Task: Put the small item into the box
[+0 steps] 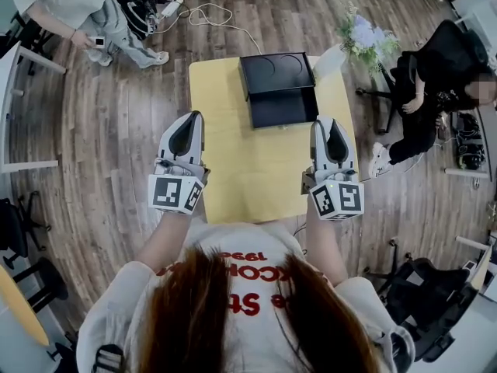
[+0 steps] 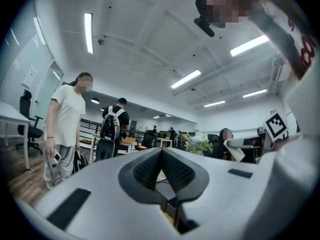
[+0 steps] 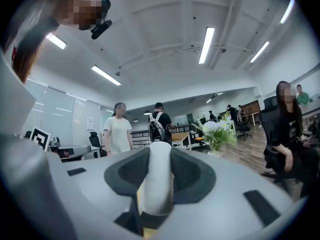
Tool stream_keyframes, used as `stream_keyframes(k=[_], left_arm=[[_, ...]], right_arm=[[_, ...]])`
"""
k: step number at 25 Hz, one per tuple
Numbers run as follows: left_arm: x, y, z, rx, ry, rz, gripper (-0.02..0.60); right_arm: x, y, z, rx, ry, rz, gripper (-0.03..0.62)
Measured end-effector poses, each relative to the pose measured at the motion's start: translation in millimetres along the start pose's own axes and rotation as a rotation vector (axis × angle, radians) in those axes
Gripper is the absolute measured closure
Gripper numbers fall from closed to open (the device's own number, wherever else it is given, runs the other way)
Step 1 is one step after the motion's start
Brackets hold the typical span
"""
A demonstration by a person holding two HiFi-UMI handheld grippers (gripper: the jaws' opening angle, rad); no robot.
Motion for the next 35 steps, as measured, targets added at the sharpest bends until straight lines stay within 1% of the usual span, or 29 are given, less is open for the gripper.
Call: stream_keyframes(k=[5,8,11,16,20,23,25,31,35], left_arm=[[1,0,0,0.002,0.008,0.003,0.574],[3,-3,-4,0.001,0.013,0.0,0.574],[6,-13,-5,-0.007,0.017,-0.023,0.574],[13,-38,-10,-0.027,0.029,-0.068,0.574],[20,-63,-16,-0.013,0.034,-0.12,0.574],[25,-74,-19,-0.023,0.043,-0.138,0.574],[28,-79,-19,-0.03,0.043,-0.146,0.574],[32,-92,-15,-0.053,0.038,-0.172,0.574],[29,-100,-14,-0.058,0.039,-0.188,0.574]], right_arm=[[4,4,-2,-0.021,0.024,0.001,0.462],[11,-2,-2,-0.032,0.025,-0.024,0.462],[22,-16,1,-0.049,0.039,-0.074,0.462],[58,-60,13,-0.113,0.054,-0.19,0.462],[89,-98,19,-0.187,0.079,-0.272,0.461],[108,-126,25,-0.24,0.066,-0.341,0.459],[119,-146,29,-0.253,0.061,-0.383,0.459],[132,-200,31,-0.315,0.084,-0.522,0.449],[130,-210,30,-0.334,0.078,-0.546,0.436]])
Point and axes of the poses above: the fingertips, and each gripper's own axes: x forward along the fingers, z to its right, y out of its top, the point moved 2 cm from there along -x, backward along the fingers, and after that the axes turned 11 degrees about -y, right-handed, at the moved point
